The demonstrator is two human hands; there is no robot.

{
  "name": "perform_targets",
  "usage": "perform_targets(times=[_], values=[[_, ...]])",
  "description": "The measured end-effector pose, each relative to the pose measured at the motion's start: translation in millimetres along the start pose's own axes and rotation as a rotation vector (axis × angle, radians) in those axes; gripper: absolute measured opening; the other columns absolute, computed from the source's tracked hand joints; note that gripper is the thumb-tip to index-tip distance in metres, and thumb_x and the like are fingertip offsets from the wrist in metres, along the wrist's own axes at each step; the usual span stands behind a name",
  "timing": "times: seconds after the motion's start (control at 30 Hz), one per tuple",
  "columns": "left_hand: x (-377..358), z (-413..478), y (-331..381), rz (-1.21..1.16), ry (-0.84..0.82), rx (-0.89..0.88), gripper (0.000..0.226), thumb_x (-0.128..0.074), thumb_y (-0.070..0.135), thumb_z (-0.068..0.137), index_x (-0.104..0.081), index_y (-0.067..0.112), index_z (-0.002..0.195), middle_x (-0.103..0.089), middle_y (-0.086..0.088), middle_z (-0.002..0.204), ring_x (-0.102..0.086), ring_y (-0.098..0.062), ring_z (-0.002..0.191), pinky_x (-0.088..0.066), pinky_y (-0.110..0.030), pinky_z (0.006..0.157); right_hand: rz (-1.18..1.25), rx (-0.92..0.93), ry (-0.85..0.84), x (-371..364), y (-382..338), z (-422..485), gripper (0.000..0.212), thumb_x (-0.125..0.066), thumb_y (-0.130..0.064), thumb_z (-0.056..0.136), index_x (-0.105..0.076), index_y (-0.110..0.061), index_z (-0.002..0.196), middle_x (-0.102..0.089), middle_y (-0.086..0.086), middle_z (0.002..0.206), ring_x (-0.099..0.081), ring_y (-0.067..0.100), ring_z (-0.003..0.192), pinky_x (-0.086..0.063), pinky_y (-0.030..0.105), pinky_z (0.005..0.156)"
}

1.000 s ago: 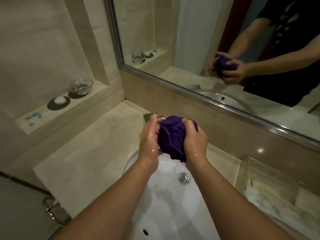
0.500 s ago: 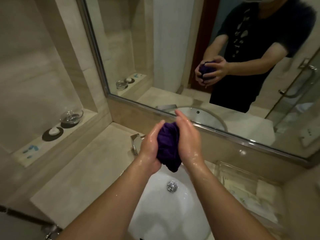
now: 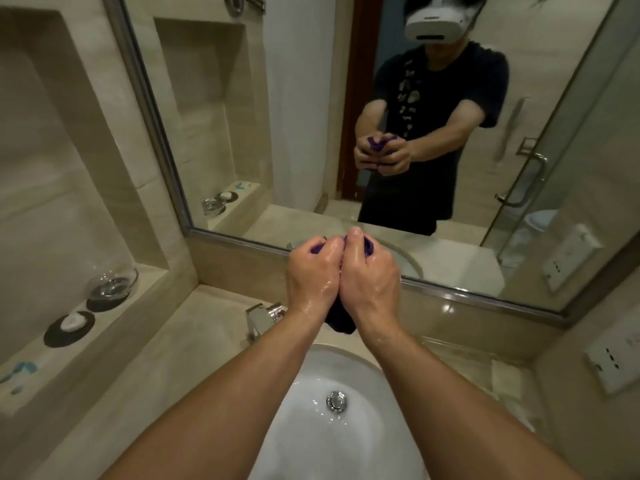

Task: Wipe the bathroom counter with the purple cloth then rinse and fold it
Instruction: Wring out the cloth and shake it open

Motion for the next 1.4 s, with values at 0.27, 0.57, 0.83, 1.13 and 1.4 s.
perform_targets(times=[0.27,0.57,0.83,1.13,1.4], values=[[-2,23,-14,-0.006,-0.283,0.24,0.028,-0.064,0.031,0.078,-0.073,0.02,0.054,-0.069,0.001,0.061,-0.066,-0.022,0.071,-0.059,-0.049,0.079,-0.176,0.079,0.071,-13,-5,-5,0.044,-0.042,-0.037,0.101,-0.064,-0.021,0.066,-0.064,-0.002,0.061,-0.063,0.014,0.061,-0.052,0.035,0.059],[-5,29,-27,-0.134,-0.455,0.511,0.029,-0.059,0.036,0.093,-0.078,0.016,0.086,-0.077,-0.005,0.078,-0.072,-0.026,0.087,-0.059,-0.038,0.075,-0.47,0.152,0.033,-27,-14,5,0.043,-0.039,-0.044,0.102,-0.066,-0.022,0.077,-0.063,-0.004,0.065,-0.062,0.015,0.064,-0.056,0.04,0.065],[-4,14,-50,-0.566,-0.64,0.769,0.08,-0.039,0.082,0.086,-0.063,0.02,0.132,-0.068,-0.018,0.13,-0.064,-0.042,0.117,-0.054,-0.058,0.094,0.036,-0.189,0.283,4,-13,16,0.05,-0.045,-0.045,0.102,-0.057,-0.018,0.063,-0.058,-0.001,0.062,-0.059,0.021,0.066,-0.047,0.036,0.065],[-8,6,-24,-0.546,-0.628,0.748,0.052,-0.047,0.058,0.097,-0.074,0.018,0.119,-0.076,-0.014,0.112,-0.07,-0.034,0.1,-0.055,-0.043,0.083,0.005,0.095,0.012,9,-28,2,0.051,-0.046,-0.027,0.096,-0.05,-0.038,0.145,-0.054,-0.011,0.145,-0.05,0.005,0.132,-0.045,0.03,0.108],[-3,31,40,0.08,-0.338,-0.078,0.059,-0.03,0.07,0.087,-0.072,0.028,0.085,-0.074,0.003,0.088,-0.069,-0.019,0.088,-0.057,-0.047,0.088,-0.076,-0.054,0.115,1,-48,1,0.039,-0.046,-0.055,0.099,-0.068,-0.026,0.087,-0.07,-0.005,0.08,-0.065,0.008,0.074,-0.043,0.022,0.059]])
Point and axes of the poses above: each hand's wrist, its own z-axis towards the middle knuckle, its own x-axis out of the back of the hand, y = z × x, the point moved 6 cm from there along z, towards the middle knuckle
